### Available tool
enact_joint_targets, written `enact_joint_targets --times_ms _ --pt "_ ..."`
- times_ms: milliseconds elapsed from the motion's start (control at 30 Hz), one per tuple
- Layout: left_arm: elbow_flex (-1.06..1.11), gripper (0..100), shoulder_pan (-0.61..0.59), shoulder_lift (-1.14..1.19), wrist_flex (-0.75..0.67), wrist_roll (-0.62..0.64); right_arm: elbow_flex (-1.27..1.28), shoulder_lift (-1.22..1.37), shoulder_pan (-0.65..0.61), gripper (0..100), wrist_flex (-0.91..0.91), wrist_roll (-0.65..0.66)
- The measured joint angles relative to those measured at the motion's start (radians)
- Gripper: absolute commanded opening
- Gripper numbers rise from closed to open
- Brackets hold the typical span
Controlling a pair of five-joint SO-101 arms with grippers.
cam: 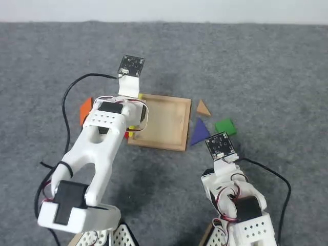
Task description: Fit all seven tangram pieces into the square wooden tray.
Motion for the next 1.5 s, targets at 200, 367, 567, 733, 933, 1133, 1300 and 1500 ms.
enact_joint_targets --times_ms 200,367,567,733,933,1133,1300,1500 --pt "0.000 1 0.021 0.000 0.000 0.072 0.000 0.000 0.000 0.6 0.000 0.000" --pt "0.000 1 0.058 0.005 0.000 0.141 0.000 0.000 0.000 0.6 0.000 0.000" --pt "0.000 1 0.029 0.005 -0.006 0.164 0.000 0.000 0.000 0.6 0.000 0.000" --pt "0.005 1 0.025 0.005 -0.018 0.164 0.000 0.000 0.000 0.6 0.000 0.000" --pt "0.025 1 0.023 0.055 -0.063 0.167 0.000 0.000 0.000 0.6 0.000 0.000" --pt "0.023 2 0.031 0.064 -0.063 0.126 0.000 0.000 0.000 0.6 0.000 0.000" --pt "0.011 10 0.080 0.064 -0.029 0.120 0.000 0.000 0.000 0.6 0.000 0.000" --pt "-0.029 24 0.095 0.064 0.091 0.132 0.000 0.000 0.000 0.6 0.000 0.000"
